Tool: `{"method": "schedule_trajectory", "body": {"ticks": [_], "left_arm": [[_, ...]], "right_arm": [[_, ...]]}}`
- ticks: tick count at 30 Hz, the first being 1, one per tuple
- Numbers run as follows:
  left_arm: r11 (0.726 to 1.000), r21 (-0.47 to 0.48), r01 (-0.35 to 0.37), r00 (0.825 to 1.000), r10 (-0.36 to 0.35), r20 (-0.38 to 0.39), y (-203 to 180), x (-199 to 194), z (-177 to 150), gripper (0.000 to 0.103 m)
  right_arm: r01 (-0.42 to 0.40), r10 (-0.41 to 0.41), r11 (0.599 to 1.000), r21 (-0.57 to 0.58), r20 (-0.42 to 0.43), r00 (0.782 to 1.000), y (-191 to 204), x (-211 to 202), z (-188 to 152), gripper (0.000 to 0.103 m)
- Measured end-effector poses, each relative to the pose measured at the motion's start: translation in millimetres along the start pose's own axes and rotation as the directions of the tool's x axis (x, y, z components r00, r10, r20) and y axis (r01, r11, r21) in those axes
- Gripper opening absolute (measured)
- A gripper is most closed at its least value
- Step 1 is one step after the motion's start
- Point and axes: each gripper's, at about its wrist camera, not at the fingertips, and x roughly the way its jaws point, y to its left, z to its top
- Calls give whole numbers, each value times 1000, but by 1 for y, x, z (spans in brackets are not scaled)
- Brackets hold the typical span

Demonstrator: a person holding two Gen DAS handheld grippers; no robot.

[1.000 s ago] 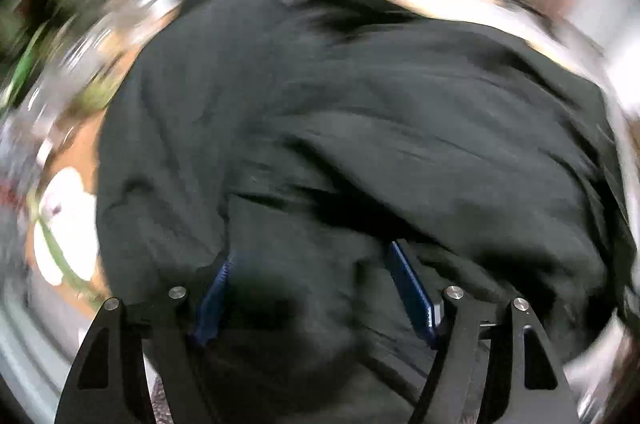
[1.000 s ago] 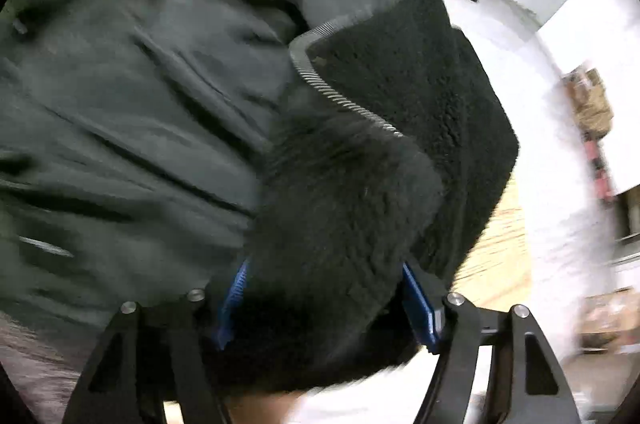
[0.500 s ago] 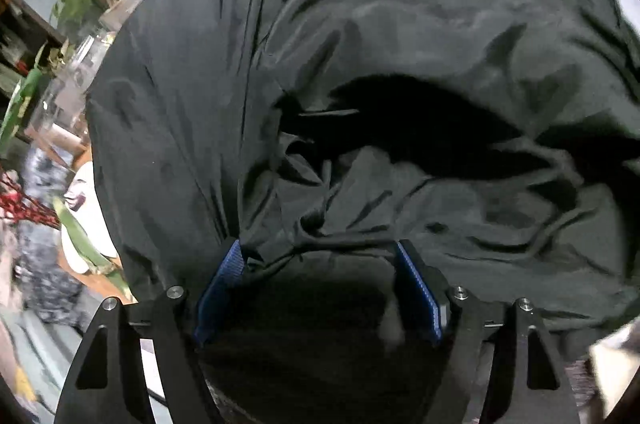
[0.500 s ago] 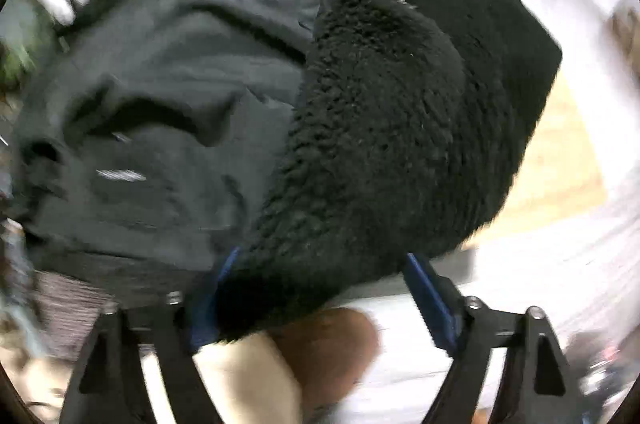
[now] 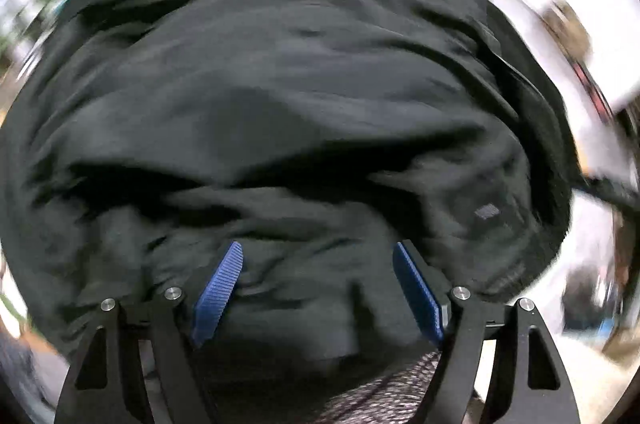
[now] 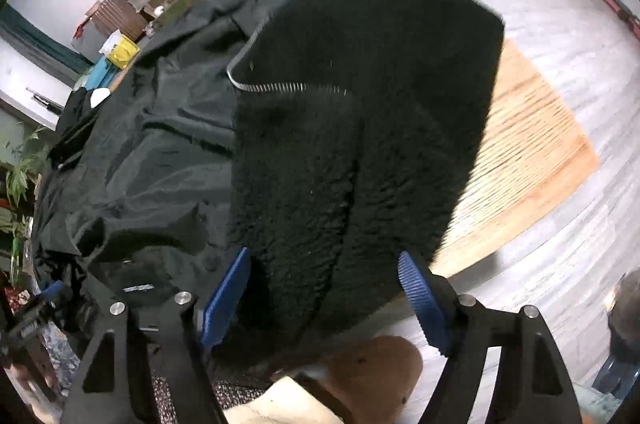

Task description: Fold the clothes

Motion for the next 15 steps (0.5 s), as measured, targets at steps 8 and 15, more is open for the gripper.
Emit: {"method": "schedule_trajectory", "body": {"ticks": [8, 15], "left_arm": [[848, 522, -93, 985, 0, 175, -113, -6, -56, 78], [619, 695, -366, 922, 143, 359, -160, 34, -117, 78]], "right_arm": [[-107, 106, 986, 126, 15, 994, -19, 38, 2, 86], [-132, 125, 984, 118, 69, 990, -12, 25, -6, 40]]}}
